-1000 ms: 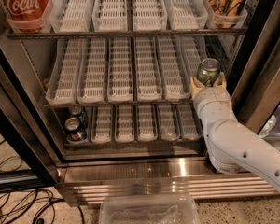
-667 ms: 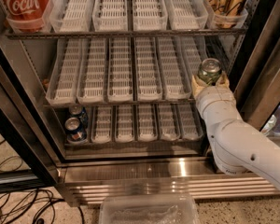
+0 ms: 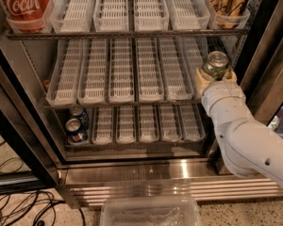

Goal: Pick green can from middle shelf of fridge

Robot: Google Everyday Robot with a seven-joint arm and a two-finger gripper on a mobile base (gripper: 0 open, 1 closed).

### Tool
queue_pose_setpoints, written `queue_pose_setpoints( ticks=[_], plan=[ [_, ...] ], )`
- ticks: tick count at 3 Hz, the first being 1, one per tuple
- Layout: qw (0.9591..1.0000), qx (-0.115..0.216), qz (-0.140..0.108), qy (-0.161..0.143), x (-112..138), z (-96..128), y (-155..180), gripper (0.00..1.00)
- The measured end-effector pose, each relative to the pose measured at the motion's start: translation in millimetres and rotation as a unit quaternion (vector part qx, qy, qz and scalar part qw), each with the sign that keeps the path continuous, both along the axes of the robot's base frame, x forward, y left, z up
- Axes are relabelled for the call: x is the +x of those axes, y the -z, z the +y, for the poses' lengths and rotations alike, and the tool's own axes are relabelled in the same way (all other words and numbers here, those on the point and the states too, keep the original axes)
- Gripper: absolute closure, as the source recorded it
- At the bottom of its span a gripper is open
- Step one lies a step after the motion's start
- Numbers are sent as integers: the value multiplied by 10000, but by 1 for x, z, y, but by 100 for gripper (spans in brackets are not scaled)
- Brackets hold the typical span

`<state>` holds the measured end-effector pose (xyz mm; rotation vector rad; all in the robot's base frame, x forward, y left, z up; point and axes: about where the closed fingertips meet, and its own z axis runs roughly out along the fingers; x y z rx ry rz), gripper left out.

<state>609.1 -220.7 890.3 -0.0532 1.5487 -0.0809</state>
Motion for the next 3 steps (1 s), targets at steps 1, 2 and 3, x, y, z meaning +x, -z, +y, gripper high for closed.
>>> queue_pose_setpoints(
  ticks=[1, 2, 3],
  plan=[
    [9999, 28, 30, -104, -8, 1, -7, 100],
    [9986, -131, 405, -300, -26, 2, 0, 100],
    [9904, -506, 1005, -798, -43, 29, 9, 100]
  ],
)
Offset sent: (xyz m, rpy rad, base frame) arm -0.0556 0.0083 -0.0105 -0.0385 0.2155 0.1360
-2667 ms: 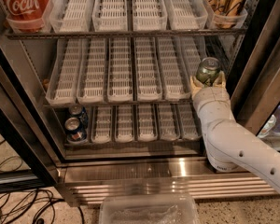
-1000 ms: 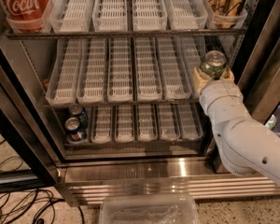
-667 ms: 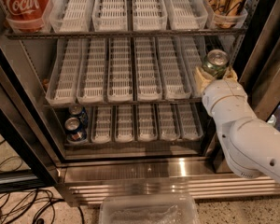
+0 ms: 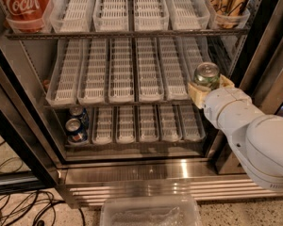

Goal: Pick green can from middle shelf of fridge

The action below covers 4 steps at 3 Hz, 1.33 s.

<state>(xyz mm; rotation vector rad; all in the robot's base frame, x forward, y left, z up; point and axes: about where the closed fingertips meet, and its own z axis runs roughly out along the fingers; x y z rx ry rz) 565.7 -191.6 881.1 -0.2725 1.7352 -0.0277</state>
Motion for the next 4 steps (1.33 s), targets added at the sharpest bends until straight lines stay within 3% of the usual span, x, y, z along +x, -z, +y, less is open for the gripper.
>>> queue_pose_setpoints(
  ticks=[1, 2, 3, 4],
  plan=[
    [9948, -209, 631, -772, -22, 54, 21, 100],
    [9888, -216, 869, -1196, -30, 72, 30, 100],
    [9887, -216, 869, -1198, -30, 72, 30, 100],
    [9823, -175, 983, -1584, -36, 95, 39, 100]
  ],
)
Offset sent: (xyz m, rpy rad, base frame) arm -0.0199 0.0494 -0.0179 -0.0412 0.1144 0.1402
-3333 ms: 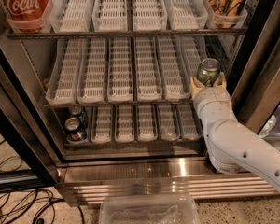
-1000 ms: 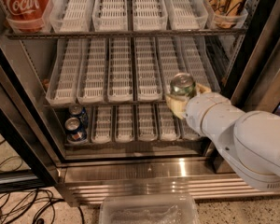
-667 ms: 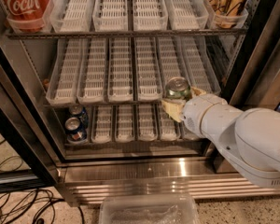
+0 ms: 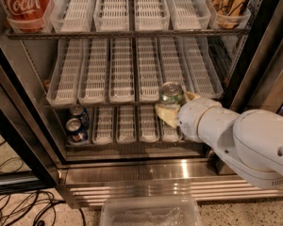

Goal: Pick green can from middle shelf of fridge

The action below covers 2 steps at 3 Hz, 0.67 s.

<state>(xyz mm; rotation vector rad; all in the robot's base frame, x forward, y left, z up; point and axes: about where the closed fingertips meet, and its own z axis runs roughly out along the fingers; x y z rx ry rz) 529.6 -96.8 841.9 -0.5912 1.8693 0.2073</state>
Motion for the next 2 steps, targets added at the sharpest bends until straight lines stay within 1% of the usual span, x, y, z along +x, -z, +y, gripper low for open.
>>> queue_pose_setpoints(
  ticks=[1, 2],
  plan=[
    [9971, -33, 288, -700, -18, 40, 15, 100],
    [9863, 135, 477, -1574, -35, 85, 15, 100]
  ],
)
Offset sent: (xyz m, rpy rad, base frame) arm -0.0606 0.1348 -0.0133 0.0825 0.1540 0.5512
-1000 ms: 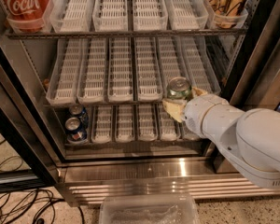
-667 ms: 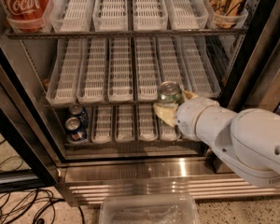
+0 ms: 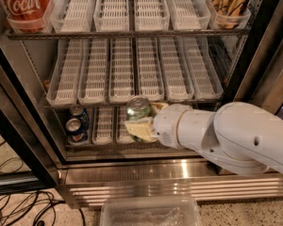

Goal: Pick green can from middle shelf of fridge

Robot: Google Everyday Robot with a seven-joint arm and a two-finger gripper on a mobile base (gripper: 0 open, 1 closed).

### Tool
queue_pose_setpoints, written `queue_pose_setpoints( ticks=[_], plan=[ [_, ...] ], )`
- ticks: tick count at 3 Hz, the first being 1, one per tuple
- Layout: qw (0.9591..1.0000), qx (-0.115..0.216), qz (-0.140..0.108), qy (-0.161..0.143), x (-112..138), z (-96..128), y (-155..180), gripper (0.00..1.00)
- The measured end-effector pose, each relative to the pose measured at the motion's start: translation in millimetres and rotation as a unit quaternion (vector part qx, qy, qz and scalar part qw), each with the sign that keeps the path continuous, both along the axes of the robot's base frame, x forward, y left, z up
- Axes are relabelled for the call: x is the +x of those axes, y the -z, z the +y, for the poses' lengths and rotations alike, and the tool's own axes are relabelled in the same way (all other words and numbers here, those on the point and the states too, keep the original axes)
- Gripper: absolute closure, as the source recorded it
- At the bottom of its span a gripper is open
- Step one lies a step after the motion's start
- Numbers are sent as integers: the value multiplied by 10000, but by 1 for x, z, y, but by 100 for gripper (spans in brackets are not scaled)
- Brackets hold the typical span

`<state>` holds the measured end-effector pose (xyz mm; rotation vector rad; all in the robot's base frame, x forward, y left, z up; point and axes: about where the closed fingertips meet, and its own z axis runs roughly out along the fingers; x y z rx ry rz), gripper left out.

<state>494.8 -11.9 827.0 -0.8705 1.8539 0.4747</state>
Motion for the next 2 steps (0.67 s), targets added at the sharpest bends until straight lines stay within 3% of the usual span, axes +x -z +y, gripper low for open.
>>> queue_pose_setpoints(
  ticks=[1, 2],
  plan=[
    [9977, 282, 16, -621, -14, 28, -11, 100],
    [9971, 288, 25, -701, -17, 31, -12, 100]
  ],
)
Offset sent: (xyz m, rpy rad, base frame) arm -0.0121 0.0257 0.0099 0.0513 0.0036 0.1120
